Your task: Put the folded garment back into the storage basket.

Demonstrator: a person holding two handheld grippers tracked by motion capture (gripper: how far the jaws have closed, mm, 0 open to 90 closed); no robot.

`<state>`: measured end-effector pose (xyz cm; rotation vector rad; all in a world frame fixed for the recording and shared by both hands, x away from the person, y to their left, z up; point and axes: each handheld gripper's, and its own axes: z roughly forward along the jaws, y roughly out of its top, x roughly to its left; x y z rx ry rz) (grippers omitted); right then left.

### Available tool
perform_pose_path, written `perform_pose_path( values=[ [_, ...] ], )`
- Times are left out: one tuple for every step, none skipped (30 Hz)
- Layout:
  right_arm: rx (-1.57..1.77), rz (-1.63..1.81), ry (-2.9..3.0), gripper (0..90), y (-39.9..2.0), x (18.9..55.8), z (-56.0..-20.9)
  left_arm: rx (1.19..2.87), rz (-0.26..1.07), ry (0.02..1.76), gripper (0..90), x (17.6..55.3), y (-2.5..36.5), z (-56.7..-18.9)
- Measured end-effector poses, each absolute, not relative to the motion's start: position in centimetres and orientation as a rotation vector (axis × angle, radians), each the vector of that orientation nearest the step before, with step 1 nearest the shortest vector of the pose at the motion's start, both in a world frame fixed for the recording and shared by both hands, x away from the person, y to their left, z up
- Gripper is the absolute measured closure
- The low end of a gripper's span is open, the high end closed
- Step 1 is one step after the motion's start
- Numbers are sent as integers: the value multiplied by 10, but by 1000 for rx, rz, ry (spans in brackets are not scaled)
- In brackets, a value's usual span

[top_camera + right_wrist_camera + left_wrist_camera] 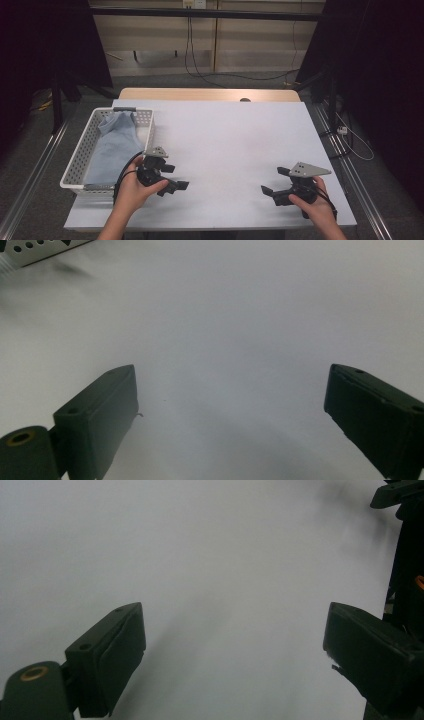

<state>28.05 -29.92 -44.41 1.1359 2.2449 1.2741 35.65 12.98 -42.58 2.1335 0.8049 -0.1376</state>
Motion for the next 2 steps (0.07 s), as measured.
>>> perform_pose_path(
  values=[
    [1135,1274,2244,69,-299,280,-444,2134,-138,805,102,357,130,-426],
    [1134,1274,2242,69,-299,280,-444,2138,-133,803,102,356,129,-426]
  ],
)
